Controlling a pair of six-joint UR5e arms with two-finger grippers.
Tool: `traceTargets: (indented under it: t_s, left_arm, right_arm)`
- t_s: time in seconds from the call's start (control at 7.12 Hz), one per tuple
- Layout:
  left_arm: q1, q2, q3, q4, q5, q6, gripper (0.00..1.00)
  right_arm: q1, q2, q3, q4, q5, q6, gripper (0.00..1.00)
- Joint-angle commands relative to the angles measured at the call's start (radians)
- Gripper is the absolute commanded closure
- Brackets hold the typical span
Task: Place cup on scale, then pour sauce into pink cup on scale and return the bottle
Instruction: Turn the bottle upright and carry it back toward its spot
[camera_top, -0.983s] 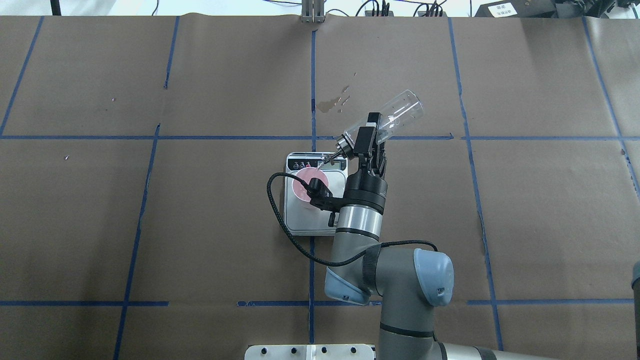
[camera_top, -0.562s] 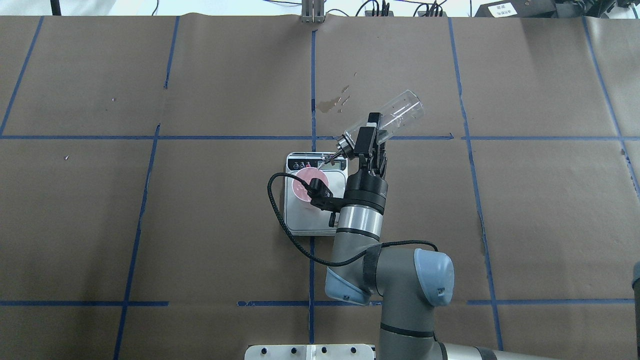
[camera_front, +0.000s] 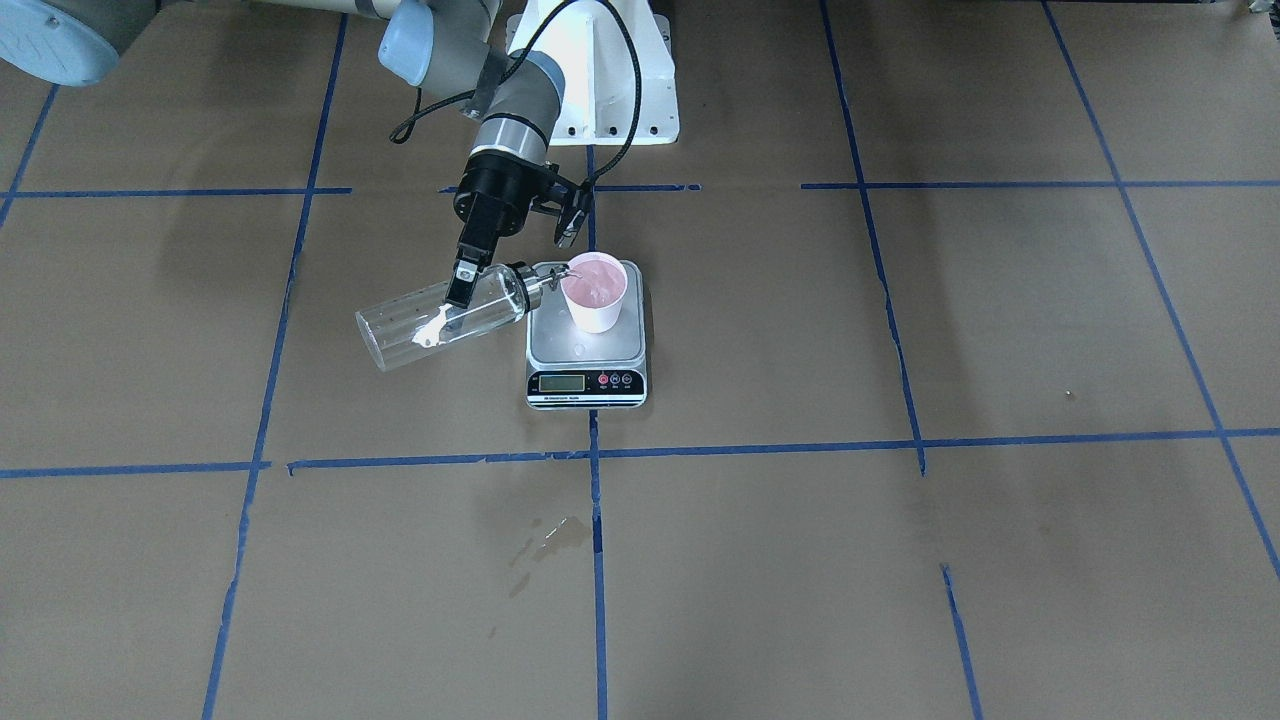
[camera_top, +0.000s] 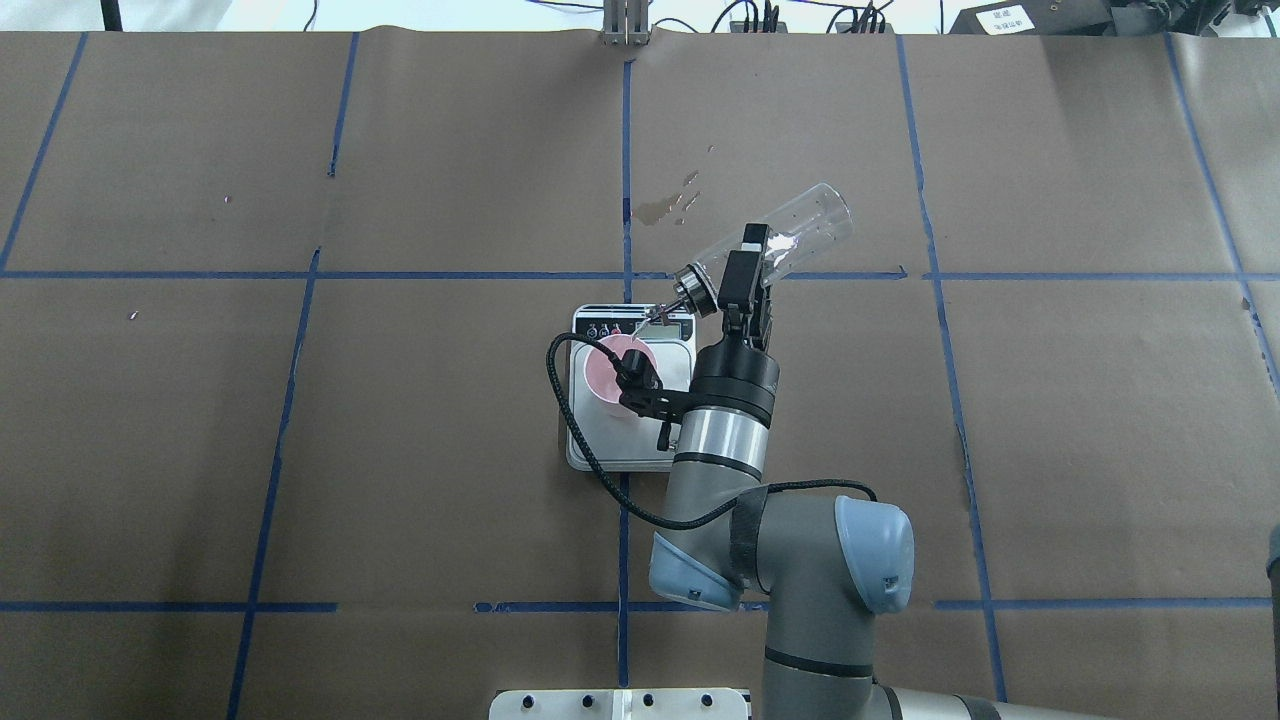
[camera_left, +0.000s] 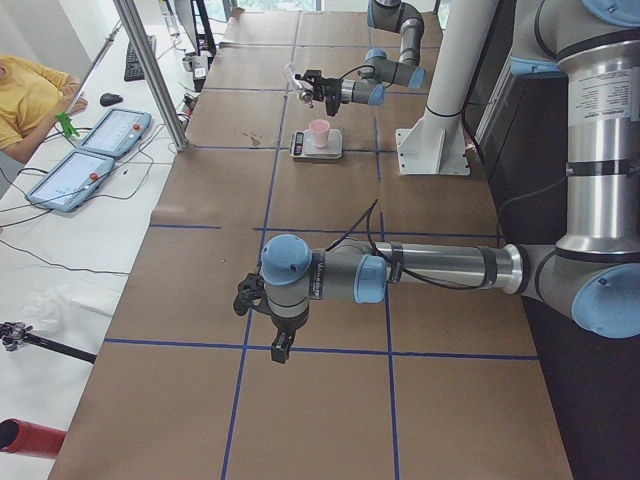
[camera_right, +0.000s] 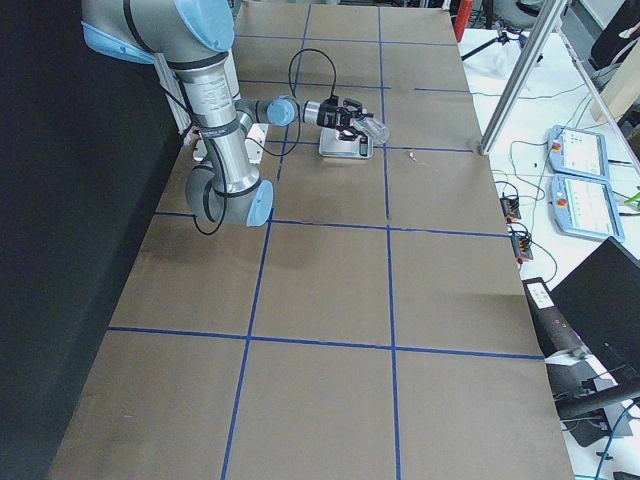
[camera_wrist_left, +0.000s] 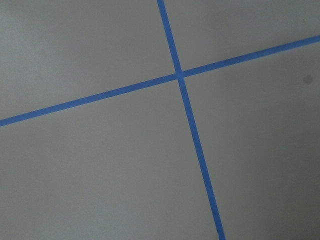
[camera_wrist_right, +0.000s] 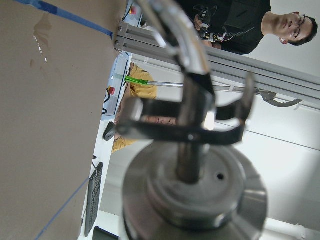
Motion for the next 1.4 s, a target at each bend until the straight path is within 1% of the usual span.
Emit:
traceTargets:
  t_s: [0.0,0.14,0.28,0.42,0.56,0.7,0.84,0.98,1.12,1.26]
  left_arm:
    - [0.000,0.000,-0.001,0.000,0.000,0.000,0.00]
    - [0.000,0.000,-0.001,0.000,0.000,0.000,0.00]
    - [0.000,0.000,-0.001,0.000,0.000,0.000,0.00]
    - [0.000,0.000,-0.001,0.000,0.000,0.002,0.00]
    - [0.000,0.000,0.000,0.000,0.000,0.002,0.00]
    - [0.000,0.000,0.000,0.000,0.000,0.002,0.00]
    - [0.000,0.002,-0.001,0.000,0.000,0.002,0.00]
    - [0.000,0.003,-0.001,0.000,0.000,0.002,0.00]
    - [0.000,0.006,-0.001,0.000,0.000,0.002,0.00]
    - [0.000,0.006,-0.001,-0.002,0.000,0.002,0.00]
  right_arm:
    - [-0.002,-0.001,0.079,0.002,0.077,0.067,1.00]
    - [-0.002,-0.004,0.107,0.036,0.133,0.151,1.00]
    - [-0.002,-0.011,0.107,0.139,0.189,0.180,1.00]
    - [-0.003,-0.048,0.107,0.338,0.245,0.205,1.00]
    - [-0.005,-0.133,0.105,0.627,0.282,0.225,1.00]
    - [-0.005,-0.192,0.102,0.921,0.366,0.230,1.00]
    - [-0.003,-0.232,0.096,1.090,0.378,0.289,1.00]
    - [-0.003,-0.243,0.108,1.119,0.379,0.378,1.00]
    - [0.002,-0.241,0.121,1.117,0.434,0.546,1.00]
    - [0.005,-0.252,0.139,1.117,0.485,0.593,1.00]
